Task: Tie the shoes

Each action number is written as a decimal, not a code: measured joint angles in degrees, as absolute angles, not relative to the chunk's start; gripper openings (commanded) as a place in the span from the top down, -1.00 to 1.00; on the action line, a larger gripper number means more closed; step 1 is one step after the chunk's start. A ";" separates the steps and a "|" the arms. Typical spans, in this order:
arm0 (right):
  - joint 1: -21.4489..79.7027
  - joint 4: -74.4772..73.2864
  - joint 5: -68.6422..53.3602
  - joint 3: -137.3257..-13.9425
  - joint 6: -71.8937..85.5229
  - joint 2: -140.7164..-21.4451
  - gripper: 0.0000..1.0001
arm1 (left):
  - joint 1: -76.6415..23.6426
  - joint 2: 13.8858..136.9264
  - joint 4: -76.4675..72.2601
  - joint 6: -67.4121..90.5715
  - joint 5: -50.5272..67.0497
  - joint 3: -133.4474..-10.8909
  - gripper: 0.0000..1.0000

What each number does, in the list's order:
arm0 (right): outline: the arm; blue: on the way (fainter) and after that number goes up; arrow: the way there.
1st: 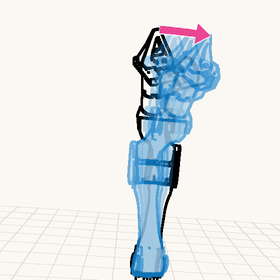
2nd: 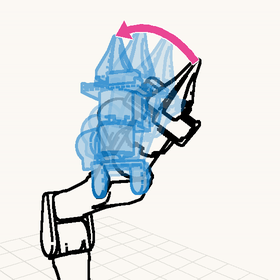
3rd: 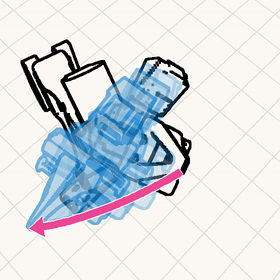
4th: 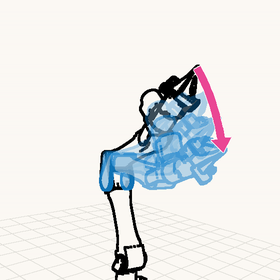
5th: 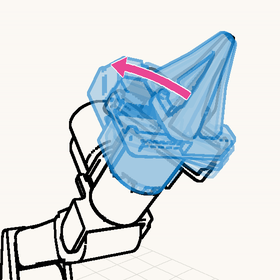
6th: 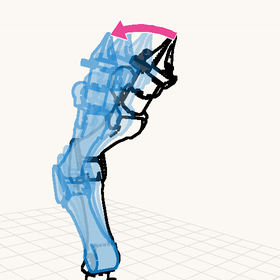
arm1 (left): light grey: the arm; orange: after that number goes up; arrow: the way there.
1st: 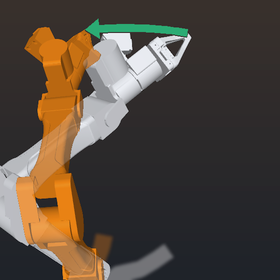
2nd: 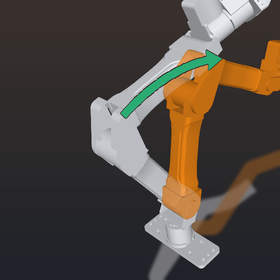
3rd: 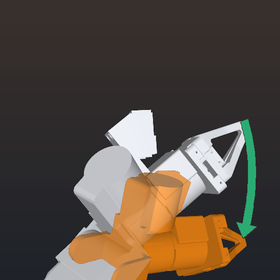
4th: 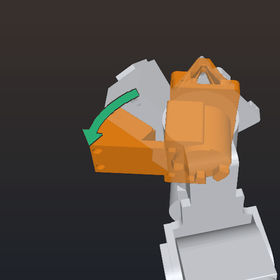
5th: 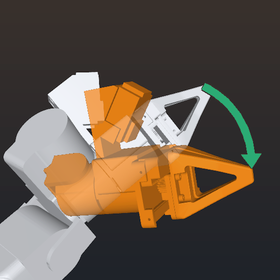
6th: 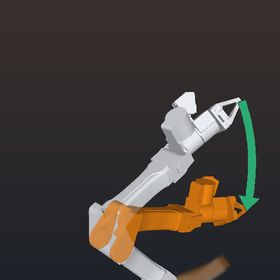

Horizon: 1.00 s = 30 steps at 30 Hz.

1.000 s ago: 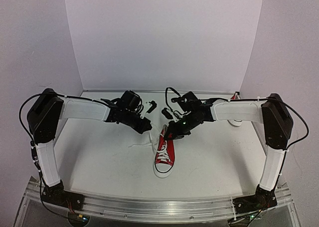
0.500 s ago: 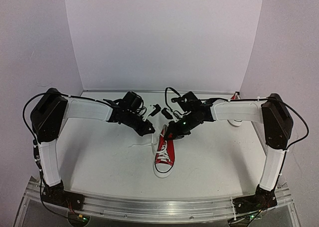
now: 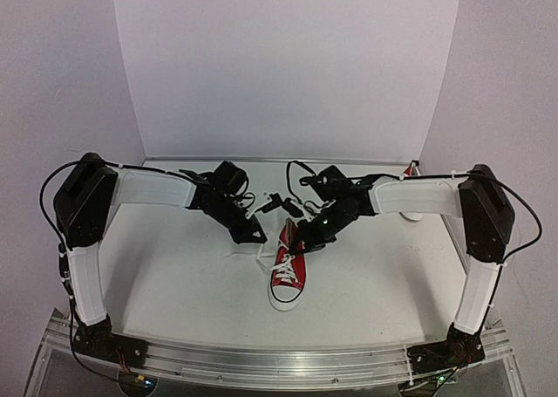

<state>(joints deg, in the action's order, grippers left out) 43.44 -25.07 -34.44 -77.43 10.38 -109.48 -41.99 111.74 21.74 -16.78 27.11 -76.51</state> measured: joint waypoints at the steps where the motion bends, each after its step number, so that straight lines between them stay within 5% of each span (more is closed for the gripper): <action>1: 43.43 -25.16 -34.57 -77.24 10.19 -109.20 1.00 | -42.02 111.92 22.35 -17.41 27.17 -77.01 1.00; 30: 42.33 -31.29 -35.22 -76.12 8.75 -108.29 1.00 | -44.82 116.44 29.91 -20.18 22.54 -84.23 1.00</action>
